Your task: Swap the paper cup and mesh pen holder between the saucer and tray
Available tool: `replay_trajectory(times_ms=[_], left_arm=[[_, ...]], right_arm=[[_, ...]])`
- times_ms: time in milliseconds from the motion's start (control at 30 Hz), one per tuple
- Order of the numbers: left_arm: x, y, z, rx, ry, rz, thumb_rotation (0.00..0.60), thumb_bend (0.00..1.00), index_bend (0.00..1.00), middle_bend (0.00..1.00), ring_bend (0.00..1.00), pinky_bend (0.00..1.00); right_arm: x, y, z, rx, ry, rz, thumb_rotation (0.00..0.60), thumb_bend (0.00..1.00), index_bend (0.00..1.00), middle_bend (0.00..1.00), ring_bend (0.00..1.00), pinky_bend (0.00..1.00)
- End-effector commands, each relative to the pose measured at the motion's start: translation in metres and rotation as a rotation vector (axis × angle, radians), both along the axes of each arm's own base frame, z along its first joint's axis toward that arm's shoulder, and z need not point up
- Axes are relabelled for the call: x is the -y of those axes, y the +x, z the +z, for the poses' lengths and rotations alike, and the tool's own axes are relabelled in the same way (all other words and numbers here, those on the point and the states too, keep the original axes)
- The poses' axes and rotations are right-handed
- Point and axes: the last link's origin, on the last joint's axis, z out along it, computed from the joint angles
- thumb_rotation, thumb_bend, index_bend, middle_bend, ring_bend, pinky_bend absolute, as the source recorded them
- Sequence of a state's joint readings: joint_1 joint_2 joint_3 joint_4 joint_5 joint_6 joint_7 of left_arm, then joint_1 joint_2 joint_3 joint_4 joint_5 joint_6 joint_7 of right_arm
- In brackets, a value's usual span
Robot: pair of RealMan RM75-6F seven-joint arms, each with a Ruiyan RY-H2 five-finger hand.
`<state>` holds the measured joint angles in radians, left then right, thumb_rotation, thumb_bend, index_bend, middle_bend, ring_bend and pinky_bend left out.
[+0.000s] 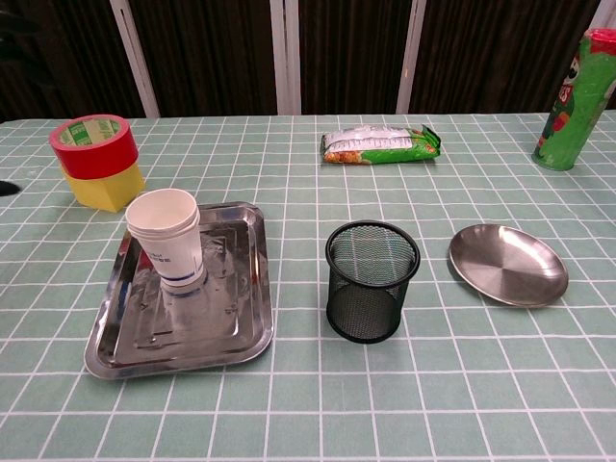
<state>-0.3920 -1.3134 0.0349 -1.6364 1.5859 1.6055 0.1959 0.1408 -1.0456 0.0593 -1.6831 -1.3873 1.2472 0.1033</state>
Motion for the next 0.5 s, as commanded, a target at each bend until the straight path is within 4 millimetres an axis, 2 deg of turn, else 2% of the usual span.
replay_trajectory(times_ms=[33, 233, 367, 500], left_arm=[[0.043, -0.038, 0.022, 0.008, 0.087, 0.098, 0.600, 0.01, 0.26, 0.01, 0.00, 0.11], [0.059, -0.055, 0.029, 0.000, 0.098, 0.161, 0.600, 0.03, 0.26, 0.04, 0.00, 0.11], [0.062, -0.058, 0.032, -0.050, 0.116, 0.201, 0.600, 0.03, 0.26, 0.03, 0.00, 0.11], [0.061, -0.061, 0.032, -0.073, 0.117, 0.269, 0.600, 0.05, 0.26, 0.02, 0.00, 0.11]], right_arm=[[0.020, 0.033, -0.014, 0.038, 0.064, 0.185, 0.600, 0.00, 0.05, 0.00, 0.03, 0.00], [0.049, 0.093, -0.032, 0.069, 0.172, 0.356, 0.600, 0.00, 0.07, 0.00, 0.06, 0.01], [0.060, 0.128, -0.049, 0.060, 0.259, 0.418, 0.600, 0.00, 0.07, 0.00, 0.06, 0.01], [0.067, 0.153, -0.066, 0.055, 0.318, 0.454, 0.600, 0.00, 0.07, 0.00, 0.06, 0.01]])
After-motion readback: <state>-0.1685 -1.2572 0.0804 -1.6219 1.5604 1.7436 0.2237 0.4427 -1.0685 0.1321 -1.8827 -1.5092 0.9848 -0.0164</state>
